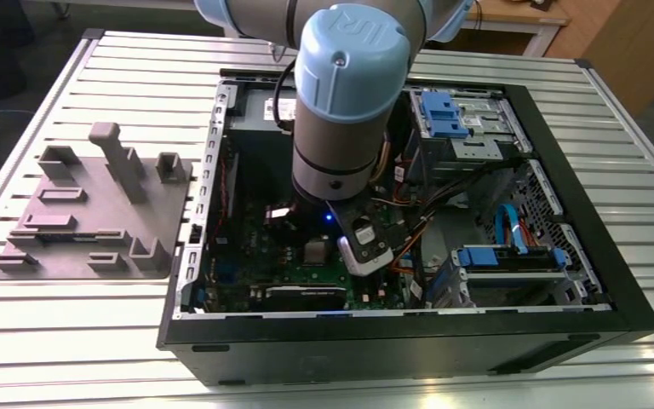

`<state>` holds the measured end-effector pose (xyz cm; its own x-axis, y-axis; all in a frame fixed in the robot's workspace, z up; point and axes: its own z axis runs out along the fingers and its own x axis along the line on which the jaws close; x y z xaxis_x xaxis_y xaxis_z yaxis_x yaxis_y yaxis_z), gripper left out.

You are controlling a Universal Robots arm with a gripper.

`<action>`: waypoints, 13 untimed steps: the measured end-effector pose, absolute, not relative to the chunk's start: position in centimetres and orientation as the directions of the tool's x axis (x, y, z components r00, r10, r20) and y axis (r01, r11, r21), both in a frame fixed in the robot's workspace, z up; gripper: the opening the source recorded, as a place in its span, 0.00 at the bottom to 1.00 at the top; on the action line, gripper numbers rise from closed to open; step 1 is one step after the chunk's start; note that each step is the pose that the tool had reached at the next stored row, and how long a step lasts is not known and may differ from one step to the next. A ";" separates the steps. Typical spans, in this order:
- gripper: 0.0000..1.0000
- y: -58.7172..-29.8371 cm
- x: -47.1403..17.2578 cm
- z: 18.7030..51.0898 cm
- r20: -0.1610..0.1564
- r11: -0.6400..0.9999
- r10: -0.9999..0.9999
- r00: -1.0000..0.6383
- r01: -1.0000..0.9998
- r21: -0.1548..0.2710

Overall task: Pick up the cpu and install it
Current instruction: 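Place the cpu into insertion slot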

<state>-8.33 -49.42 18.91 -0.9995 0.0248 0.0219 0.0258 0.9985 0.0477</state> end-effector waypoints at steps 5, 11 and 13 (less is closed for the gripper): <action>0.48 -49.4 -8.3 18.9 0.022 0.999 0.025 -0.999 0.026 0.047; 0.48 -49.4 -8.3 19.0 0.024 0.998 0.025 -0.999 0.026 0.049; 0.48 -49.4 -8.2 19.1 0.026 0.998 0.025 -0.999 0.026 0.048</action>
<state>-8.25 -49.43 19.06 -0.9993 0.0248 0.0263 0.0260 0.9985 0.0484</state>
